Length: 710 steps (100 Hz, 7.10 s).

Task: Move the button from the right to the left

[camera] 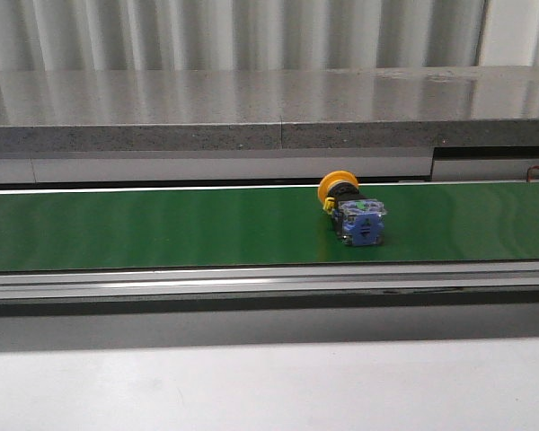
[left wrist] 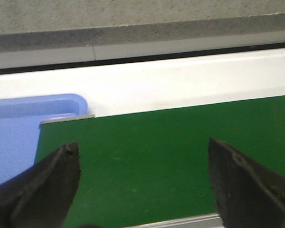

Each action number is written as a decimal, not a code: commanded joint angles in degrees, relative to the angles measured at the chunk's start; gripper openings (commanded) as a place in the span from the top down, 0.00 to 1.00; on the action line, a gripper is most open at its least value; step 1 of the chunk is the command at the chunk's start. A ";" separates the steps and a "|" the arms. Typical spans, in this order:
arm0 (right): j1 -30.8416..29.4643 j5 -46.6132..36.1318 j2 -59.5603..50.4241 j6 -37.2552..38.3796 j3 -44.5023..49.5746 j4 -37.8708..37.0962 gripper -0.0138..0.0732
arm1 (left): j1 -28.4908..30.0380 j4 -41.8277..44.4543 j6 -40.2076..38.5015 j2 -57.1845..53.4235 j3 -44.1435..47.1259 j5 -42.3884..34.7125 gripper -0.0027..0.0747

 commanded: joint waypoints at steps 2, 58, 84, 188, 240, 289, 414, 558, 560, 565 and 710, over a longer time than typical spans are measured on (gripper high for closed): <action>0.07 -4.45 0.60 -0.47 -1.25 -0.07 0.92 | -4.13 -0.89 -0.42 2.59 -5.62 -2.06 0.26; 0.07 -4.45 0.60 -0.47 -1.25 -0.07 0.92 | -18.93 -14.32 -0.42 26.67 -25.52 4.05 0.26; 0.07 -4.45 0.60 -0.47 -1.25 -0.07 0.92 | -20.80 -19.92 -0.91 40.88 -38.06 16.42 0.26; 0.07 -4.45 0.60 -0.47 -1.25 -0.07 0.92 | -29.19 -12.95 -21.98 56.51 -43.20 19.78 0.30; 0.07 -4.45 0.60 -0.47 -1.25 -0.07 0.92 | -29.09 -12.83 -22.97 55.57 -43.33 21.61 0.99; 0.07 -4.45 0.60 -0.47 -1.25 -0.07 0.92 | -18.75 -5.54 -19.77 45.66 -43.33 30.77 0.99; 0.07 -4.45 0.60 -0.47 -1.25 -0.07 0.92 | 21.08 18.38 5.52 47.27 -43.33 38.90 0.99; 0.07 -4.45 0.60 -0.47 -1.25 -0.07 0.92 | 21.95 23.42 5.62 59.39 -43.33 33.52 0.40; 0.07 -4.45 0.60 -0.47 -1.25 -0.07 0.92 | 21.95 23.42 5.62 58.93 -43.33 33.28 0.40; 0.07 -4.45 0.60 -0.47 -1.25 -0.07 0.92 | 21.95 23.27 5.62 57.89 -43.33 33.02 0.40; 0.07 -4.45 0.60 -0.47 -1.25 -0.07 0.92 | -4.59 -1.68 5.63 -1.61 -0.46 -4.64 0.99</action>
